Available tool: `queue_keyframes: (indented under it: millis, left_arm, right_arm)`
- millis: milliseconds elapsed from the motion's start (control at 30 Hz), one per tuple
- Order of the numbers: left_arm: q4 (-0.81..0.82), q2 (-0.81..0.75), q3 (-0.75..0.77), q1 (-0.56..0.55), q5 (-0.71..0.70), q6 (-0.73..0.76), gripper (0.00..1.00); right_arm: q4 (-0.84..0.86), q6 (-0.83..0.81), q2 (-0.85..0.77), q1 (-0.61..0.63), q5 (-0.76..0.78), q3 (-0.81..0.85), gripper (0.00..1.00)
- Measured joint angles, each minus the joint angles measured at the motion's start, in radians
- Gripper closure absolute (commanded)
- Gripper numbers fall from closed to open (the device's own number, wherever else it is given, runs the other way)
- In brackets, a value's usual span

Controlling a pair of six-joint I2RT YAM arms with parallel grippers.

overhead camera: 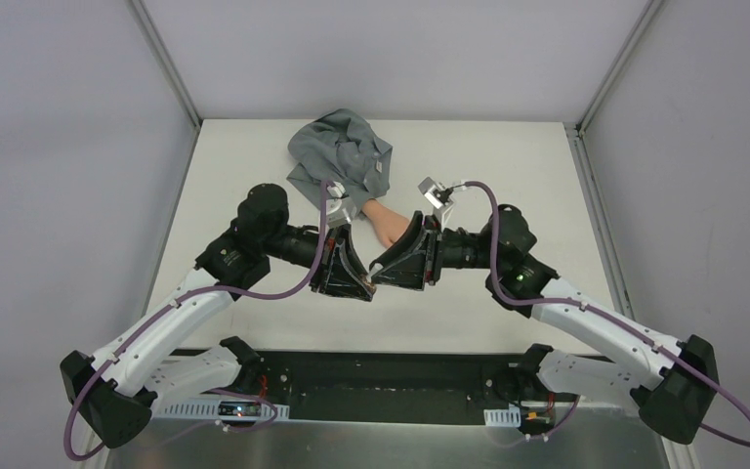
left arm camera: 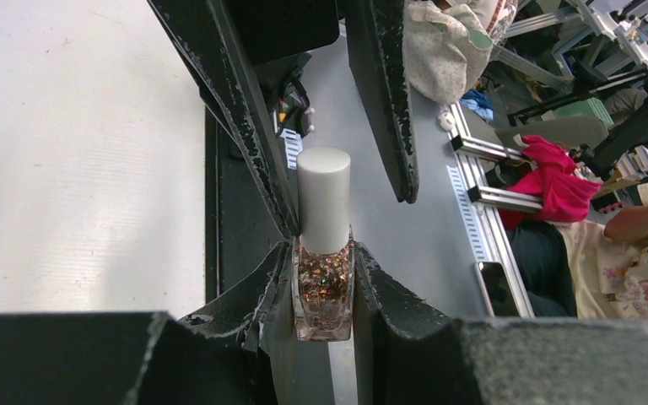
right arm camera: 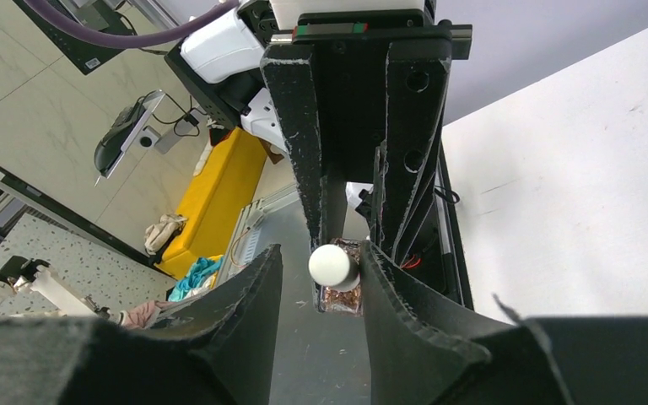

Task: Paint the nails
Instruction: Screw the nail polish bottle.

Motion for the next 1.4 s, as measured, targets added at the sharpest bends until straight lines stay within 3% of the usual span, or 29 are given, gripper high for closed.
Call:
queue_keyframes:
  millis: [100,267,400,700,1067,1400]
  left_arm:
    - [0.000,0.000,0.000,0.000,0.000,0.000,1.00]
    - [-0.002,0.000,0.000,-0.006,-0.001,-0.005,1.00]
    - [-0.010,0.000,0.000,-0.006,-0.008,-0.023,1.00]
    - [-0.032,-0.016,-0.003,-0.004,-0.089,-0.024,1.00]
    - [-0.090,-0.050,-0.032,0.037,-0.270,-0.004,1.00]
    - [-0.135,-0.069,-0.047,0.062,-0.426,0.005,1.00]
  right_arm:
    - [0.002,0.000,0.006,0.003,0.000,0.000,0.67]
    - [-0.002,-0.016,0.012,0.005,0.006,0.000,0.92]
    - [-0.010,-0.051,0.011,0.007,0.020,0.000,1.00]
    - [-0.084,-0.080,-0.011,0.028,0.122,0.000,1.00]
    - [-0.211,-0.046,0.006,0.085,0.402,0.019,1.00]
    - [-0.443,0.018,0.114,0.165,0.694,0.177,1.00]
